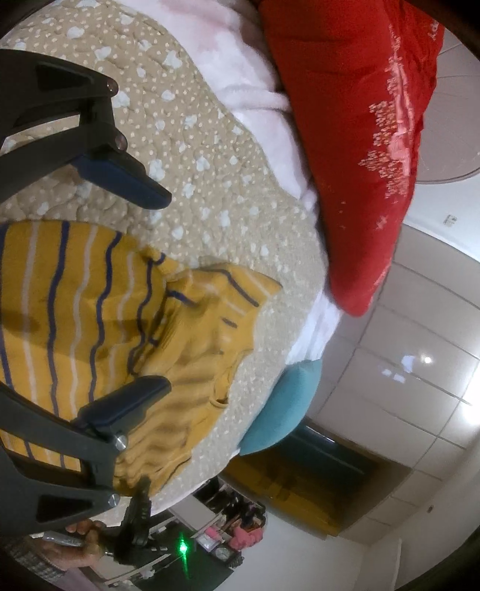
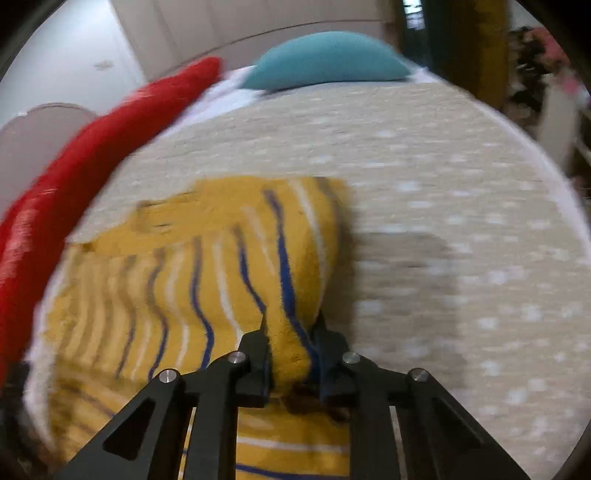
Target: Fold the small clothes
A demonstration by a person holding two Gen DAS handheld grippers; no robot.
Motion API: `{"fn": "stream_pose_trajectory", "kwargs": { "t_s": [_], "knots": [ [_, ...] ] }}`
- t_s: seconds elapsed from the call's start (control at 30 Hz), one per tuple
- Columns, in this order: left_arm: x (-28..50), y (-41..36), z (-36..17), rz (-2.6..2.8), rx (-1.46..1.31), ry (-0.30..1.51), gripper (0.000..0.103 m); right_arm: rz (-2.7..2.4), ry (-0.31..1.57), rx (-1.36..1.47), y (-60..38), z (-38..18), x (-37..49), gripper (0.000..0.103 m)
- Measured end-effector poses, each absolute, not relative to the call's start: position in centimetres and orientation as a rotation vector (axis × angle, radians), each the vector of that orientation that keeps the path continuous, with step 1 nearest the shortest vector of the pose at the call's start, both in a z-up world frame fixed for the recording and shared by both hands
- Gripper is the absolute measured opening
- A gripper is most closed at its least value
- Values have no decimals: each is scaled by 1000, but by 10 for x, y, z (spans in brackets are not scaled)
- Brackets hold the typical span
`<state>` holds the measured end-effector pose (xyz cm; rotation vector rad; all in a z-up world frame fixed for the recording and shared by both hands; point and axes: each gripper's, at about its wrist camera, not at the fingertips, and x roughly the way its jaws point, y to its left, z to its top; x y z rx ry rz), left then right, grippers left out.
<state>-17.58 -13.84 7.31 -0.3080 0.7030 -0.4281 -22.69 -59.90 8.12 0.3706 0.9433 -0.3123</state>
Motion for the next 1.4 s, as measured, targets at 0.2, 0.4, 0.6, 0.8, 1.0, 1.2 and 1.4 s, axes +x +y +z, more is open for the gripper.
{"fn": "stream_pose_trajectory", "kwargs": {
  "t_s": [0.2, 0.4, 0.6, 0.8, 1.0, 1.2, 1.4],
  "knots": [
    [-170, -140, 69, -432, -326, 734, 91, -306, 907, 541, -629, 78, -251, 47],
    [-162, -154, 71, -470, -310, 746, 91, -294, 815, 441, -599, 103, -292, 60],
    [-113, -192, 59, -411, -213, 867, 48, -301, 832, 482, -586, 84, -335, 62],
    [-122, -157, 58, -355, -292, 910, 26, -298, 868, 499, -584, 66, -369, 63],
    [-169, -125, 65, -323, -289, 928, 65, -238, 824, 575, -584, 61, -389, 67],
    [-208, -123, 51, -412, -320, 1003, 86, -130, 788, 660, -577, 57, -400, 73],
    [-234, -122, 47, -464, -321, 1029, 85, 36, 779, 788, -560, 47, -418, 73]
  ]
}}
